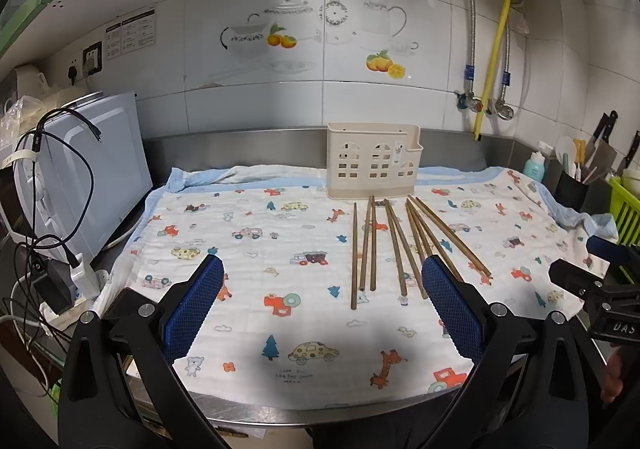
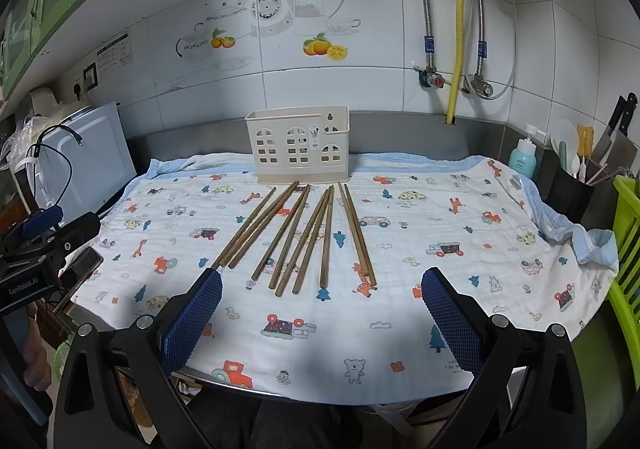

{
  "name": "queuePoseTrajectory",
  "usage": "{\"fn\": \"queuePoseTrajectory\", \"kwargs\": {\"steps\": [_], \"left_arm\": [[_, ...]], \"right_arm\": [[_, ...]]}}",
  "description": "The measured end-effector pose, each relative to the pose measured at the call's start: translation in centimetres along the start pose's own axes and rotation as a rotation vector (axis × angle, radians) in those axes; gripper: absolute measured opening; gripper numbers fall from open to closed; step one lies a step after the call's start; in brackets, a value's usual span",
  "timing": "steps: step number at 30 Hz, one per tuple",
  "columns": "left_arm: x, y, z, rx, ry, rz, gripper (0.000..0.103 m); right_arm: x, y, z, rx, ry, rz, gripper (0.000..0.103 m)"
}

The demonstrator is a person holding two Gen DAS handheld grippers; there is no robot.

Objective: Organize utensils

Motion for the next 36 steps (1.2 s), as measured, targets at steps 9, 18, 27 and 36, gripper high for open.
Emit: {"fn": "queuePoseTrajectory", "kwargs": {"steps": [9, 18, 27, 36], "left_arm": [[-0.2, -0.4, 0.1, 0.007, -0.005, -0.005, 0.098], [-0.4, -0.9, 0.1, 0.015, -0.007, -0.013, 0.098], [-0.5, -1.0, 0.1, 0.013, -0.002, -0.019, 0.098], [-0.5, -1.1, 0.2, 0.012, -0.001, -0.022, 0.098]], "right_arm": [[-0.3, 0.1, 0.2, -0.001, -0.011, 0.0, 0.097], [-0.6, 0.0, 0.4, -0.001, -0.016, 0.002, 0.097], [-0.7, 0.0, 0.4, 0.0, -0.014, 0.007, 0.097], [-0.6, 0.1, 0.3, -0.001, -0.015, 0.006, 0.097]]}}
Point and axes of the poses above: each gripper's, at about its wrist camera, not at the fingertips, and x roughly the way its jaws point, y to its left, z to its top, the point moved 10 cm from there along x, roughly the way its jaws point, and after that the axes turned 2 degrees about -z, right-handed, at the moved point
